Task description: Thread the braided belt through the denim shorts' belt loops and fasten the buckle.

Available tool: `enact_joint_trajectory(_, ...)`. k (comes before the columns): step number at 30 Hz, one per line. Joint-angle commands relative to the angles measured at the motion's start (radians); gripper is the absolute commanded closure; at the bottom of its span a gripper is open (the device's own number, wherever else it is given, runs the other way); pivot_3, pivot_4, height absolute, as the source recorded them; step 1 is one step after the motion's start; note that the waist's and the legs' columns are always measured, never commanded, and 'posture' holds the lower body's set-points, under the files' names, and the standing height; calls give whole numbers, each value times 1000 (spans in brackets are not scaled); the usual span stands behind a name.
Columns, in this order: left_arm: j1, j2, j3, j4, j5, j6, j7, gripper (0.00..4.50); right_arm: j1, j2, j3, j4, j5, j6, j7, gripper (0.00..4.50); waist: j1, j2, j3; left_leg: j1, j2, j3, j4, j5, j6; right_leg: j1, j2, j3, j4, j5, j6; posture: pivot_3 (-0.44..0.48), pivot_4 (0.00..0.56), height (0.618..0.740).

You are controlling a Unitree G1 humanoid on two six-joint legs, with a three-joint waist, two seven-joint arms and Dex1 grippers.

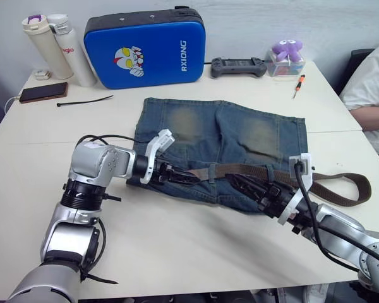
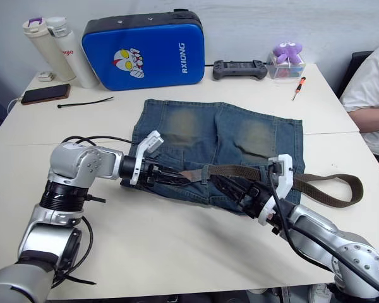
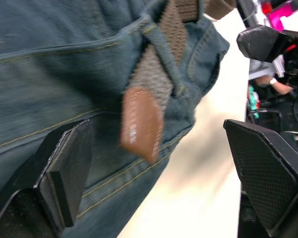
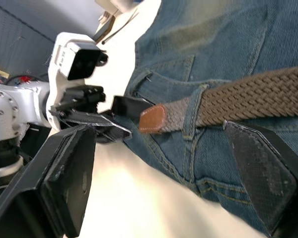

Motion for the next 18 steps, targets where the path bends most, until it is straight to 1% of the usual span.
enact_joint_trajectory(1,-18,-16,7,-5,-28,-12,12,1590,26,-35,-54,-15,-8,-11,35,30,1,0,0,0,0,0,0,0,0,0,0,0,0,0,0,0,150,740)
enact_joint_trajectory(2,-21,-21,12,4,-26,-17,20,2125,36,-43,-64,-14,-6,-14,39,30,2,0,0,0,0,0,0,0,0,0,0,0,0,0,0,0,150,740)
enact_joint_trajectory(4,-28,-32,36,27,-22,-25,43,3050,63,-67,-82,-18,-29,-6,57,30,5,0,0,0,0,0,0,0,0,0,0,0,0,0,0,0,150,740)
enact_joint_trajectory(5,-31,-31,41,34,-21,-29,47,3323,81,-87,-86,-23,-65,5,76,30,8,0,0,0,0,0,0,0,0,0,0,0,0,0,0,0,150,740)
enact_joint_trajectory(7,-32,-27,49,46,-21,-36,55,4426,106,-125,-87,-29,-145,20,112,30,8,0,0,0,0,0,0,0,0,0,0,0,0,0,0,0,150,740)
enact_joint_trajectory(9,-28,-27,64,50,-23,-39,67,4473,91,-167,-59,-29,-271,23,147,30,8,0,0,0,0,0,0,0,0,0,0,0,0,0,0,0,150,740)
enact_joint_trajectory(11,-26,-27,70,48,-25,-39,73,4500,51,-186,-14,-16,-382,20,154,615,8,0,0,0,0,0,0,0,0,0,0,0,0,0,0,0,150,740)
enact_joint_trajectory(12,-25,-26,69,45,-26,-39,73,4500,33,-199,8,-14,-433,19,164,818,10,0,0,0,0,0,0,0,0,0,0,0,0,0,0,0,150,740)
enact_joint_trajectory(13,-24,-26,69,44,-28,-38,75,4500,18,-203,30,-9,-481,14,177,1278,9,0,0,0,0,1,0,0,0,0,0,0,0,0,0,0,150,740)
enact_joint_trajectory(15,-24,-27,65,37,-32,-35,79,4500,-10,-175,68,16,-541,11,179,2046,9,0,0,0,0,1,0,0,0,0,0,0,0,0,0,0,150,740)
enact_joint_trajectory(16,-27,-29,65,29,-37,-30,80,4500,-27,-150,91,54,-559,29,135,2637,9,0,0,0,0,1,0,0,0,0,0,0,0,0,0,0,150,740)
enact_joint_trajectory(17,-29,-31,65,24,-40,-26,81,4500,-37,-134,106,81,-572,44,103,2895,11,0,0,0,0,1,0,0,0,0,0,0,1,0,0,0,150,740)
enact_joint_trajectory(18,-36,-30,70,20,-45,-18,81,4500,-43,-114,117,111,-584,56,71,3275,13,0,0,0,0,0,0,0,-1,0,0,0,1,0,0,0,150,740)
